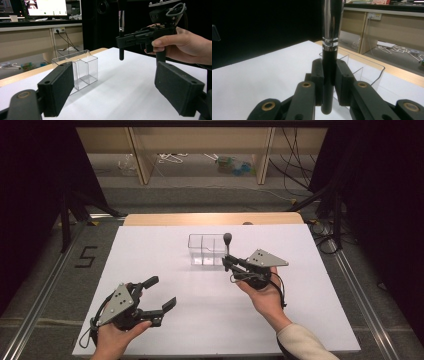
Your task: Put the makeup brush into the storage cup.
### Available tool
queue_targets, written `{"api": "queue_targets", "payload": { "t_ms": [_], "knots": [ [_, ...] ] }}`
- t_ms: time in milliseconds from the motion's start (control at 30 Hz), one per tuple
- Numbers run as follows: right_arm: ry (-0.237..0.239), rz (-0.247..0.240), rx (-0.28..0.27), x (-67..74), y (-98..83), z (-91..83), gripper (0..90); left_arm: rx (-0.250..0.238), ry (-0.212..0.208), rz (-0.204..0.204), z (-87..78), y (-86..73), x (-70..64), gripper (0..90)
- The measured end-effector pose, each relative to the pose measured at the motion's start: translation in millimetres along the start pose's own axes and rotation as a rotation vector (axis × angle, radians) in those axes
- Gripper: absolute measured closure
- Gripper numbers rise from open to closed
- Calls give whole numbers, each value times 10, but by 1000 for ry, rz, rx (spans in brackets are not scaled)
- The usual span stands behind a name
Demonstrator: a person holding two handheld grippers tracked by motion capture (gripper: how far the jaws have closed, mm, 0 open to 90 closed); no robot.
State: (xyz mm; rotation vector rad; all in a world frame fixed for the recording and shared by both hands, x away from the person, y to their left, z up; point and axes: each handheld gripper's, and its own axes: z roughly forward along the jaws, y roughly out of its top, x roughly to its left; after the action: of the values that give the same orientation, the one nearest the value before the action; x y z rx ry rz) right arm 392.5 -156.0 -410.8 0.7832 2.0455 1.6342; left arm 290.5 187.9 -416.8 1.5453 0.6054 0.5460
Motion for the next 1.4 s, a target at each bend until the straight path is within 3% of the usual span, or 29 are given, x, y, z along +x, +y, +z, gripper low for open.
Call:
{"api": "queue_targets", "payload": {
  "t_ms": [1400],
  "knots": [
    [-31,-2,-10,-114,76,74,794,8,-4,-2,16,-16,-3,159]
  ]
}}
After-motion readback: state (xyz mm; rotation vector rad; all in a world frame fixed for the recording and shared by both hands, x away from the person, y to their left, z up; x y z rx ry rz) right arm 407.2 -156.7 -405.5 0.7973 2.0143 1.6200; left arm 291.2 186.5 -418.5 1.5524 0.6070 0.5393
